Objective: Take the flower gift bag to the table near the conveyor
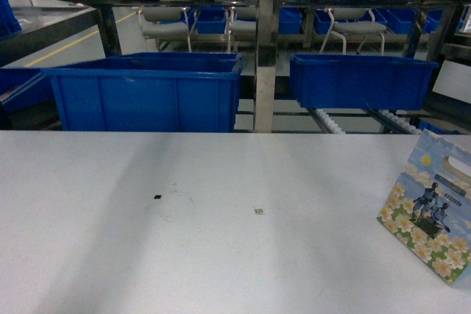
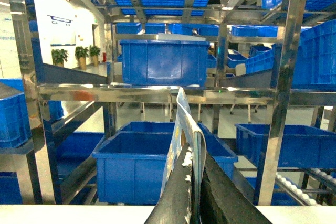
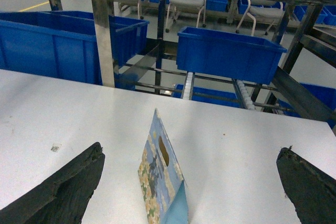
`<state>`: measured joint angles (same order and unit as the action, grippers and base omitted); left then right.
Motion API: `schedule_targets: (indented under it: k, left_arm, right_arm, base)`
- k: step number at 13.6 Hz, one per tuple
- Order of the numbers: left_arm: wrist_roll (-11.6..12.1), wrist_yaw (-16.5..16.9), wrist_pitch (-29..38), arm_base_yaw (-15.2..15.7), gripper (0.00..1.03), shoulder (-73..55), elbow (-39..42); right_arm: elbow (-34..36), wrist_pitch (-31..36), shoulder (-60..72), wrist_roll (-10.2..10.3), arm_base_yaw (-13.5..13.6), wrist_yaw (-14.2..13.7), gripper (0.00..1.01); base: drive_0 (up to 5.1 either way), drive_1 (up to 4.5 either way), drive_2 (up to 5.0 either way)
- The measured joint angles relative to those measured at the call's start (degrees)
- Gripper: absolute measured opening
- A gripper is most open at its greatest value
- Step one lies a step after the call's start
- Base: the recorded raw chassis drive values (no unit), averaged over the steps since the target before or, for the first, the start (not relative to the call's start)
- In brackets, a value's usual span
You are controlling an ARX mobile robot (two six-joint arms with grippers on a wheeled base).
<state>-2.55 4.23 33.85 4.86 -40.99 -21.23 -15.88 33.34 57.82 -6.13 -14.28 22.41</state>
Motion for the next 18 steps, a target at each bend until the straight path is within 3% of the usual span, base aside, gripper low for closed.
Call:
schedule_targets:
  k: [1,3,7,10,13,14,16,18]
  left_arm:
    - [0.02,0.0,0.0,0.0,0.02,0.02,0.0]
    - [0.0,0.0,0.0,0.0,0.02,0.0,0.0]
    - [0.0,0.0,0.0,0.0,0.02,0.02,0.0]
    - [-2.49,11.3,8.37,9.25,0.02,-6.4,2.82]
    - [-3.76,19.67,18.47,16.83,0.02,-15.56,3.39]
    - [-3.76,20.92,20.5,17.79,0.02,-19.06,3.39]
    - [-3.43,20.0,22.08,15.76,0.02,-22.69,3.34]
    - [-3.17,17.14,23.28,10.1,0.02,-24.68,2.62]
  right_arm:
    - [1.68,-2.32,-2.97,-0.96,-0.09,-0.09,0.98]
    - [4.46,-9.94,-11.32,-1.9,-2.19,2.32,0.98]
    - [4.26,-10.14,-11.85,-2.73,-1.84,3.1,0.98]
    - [4.26,-10.14,-11.85,-2.75,-1.84,3.1,0.98]
    - [4.26,-10.14,-11.85,-2.75,-1.84,3.1,0.98]
    - [4.26,-10.14,-11.85,-2.75,-1.84,3.1,0.98]
    - [4.26,-10.14,-11.85,-2.75,-1.84,3.1,0.98]
    - [4.26,-10.14,-11.85,-2.75,-1.84,3.1,0.98]
  base:
    - [0.0,0.0,0.0]
    - [0.0,0.0,0.0]
    - [0.0,0.0,0.0]
    - [0.0,0.0,0.0]
    - [0.0,0.0,0.0]
    - [0.0,0.0,0.0]
    - [0.0,0.0,0.0]
    - [0.0,0.0,0.0]
